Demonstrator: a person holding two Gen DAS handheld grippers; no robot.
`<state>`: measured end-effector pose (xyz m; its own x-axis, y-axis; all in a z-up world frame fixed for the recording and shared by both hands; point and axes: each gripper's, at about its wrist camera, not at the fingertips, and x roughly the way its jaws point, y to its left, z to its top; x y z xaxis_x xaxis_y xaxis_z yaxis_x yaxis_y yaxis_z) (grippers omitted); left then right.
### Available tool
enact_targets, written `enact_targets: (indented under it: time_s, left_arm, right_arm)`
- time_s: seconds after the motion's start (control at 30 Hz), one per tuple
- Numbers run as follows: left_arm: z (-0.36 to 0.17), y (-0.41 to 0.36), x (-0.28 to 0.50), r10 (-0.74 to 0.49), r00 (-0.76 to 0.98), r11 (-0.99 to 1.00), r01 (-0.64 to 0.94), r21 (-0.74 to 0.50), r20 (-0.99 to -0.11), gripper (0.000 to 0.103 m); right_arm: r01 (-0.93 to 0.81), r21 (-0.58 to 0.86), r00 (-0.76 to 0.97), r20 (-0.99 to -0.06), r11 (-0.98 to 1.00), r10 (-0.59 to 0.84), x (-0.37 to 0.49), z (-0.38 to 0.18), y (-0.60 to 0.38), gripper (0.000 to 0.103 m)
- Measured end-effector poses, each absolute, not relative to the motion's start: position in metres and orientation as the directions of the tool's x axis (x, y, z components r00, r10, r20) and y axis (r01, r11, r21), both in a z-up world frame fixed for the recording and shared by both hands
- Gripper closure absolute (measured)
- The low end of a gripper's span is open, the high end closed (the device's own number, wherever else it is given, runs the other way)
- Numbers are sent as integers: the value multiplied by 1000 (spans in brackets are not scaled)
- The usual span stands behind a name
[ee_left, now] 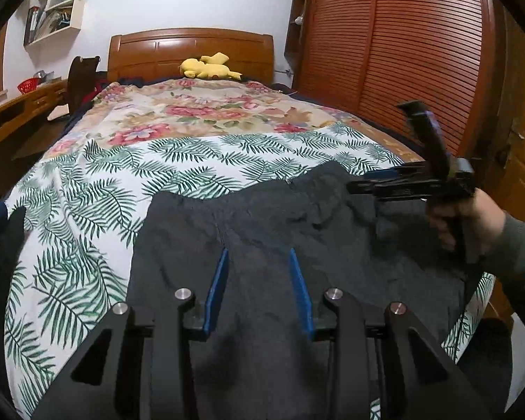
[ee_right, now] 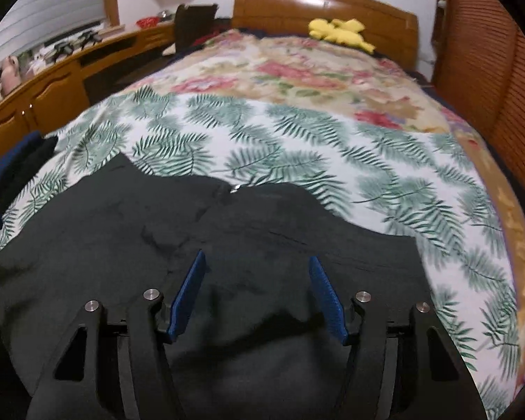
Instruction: Fold large clothes
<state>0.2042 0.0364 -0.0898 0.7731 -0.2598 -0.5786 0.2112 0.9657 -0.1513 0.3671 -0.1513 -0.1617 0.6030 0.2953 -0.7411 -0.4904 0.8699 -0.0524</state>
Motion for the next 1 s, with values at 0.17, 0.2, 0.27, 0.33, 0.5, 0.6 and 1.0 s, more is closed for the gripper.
enact_targets:
  time_s: [0.17,0.2,0.27,0.33,0.5,0.6,1.0]
  left_arm:
    - [-89,40,200,-256,774,967,208,-149,-579,69]
    - [-88,41,198,-254,774,967,207,-147,-580,69]
    - [-85,42,195,-250,779,968,205,-143,-575,69]
    - [-84,43,193,-252,780,968,206,-145,-572,69]
    - [-81,43,191,-239,785,971,196,-137,-572,69]
    - [-79,41,189,-234,786,972,194,-132,-572,69]
    - [-73,34,178,-232,788,972,204,-113,-571,69]
  right_arm:
    - [-452,-62,569,-788,890,235,395,-186,-138,53]
    - [-446,-66,565,-794,893,223,400,-190,-137,58]
    - [-446,-59,549,-806,893,221,409,-198,-136,70]
    - [-449,-60,538,-815,891,216,416,-204,-133,77]
    - [-454,-90,542,-817,886,195,429,-209,-123,82]
    - [-444,-99,544,-819,891,180,437,-211,-121,82]
    - [-421,-74,625,-746,904,230,417,-161,-169,46]
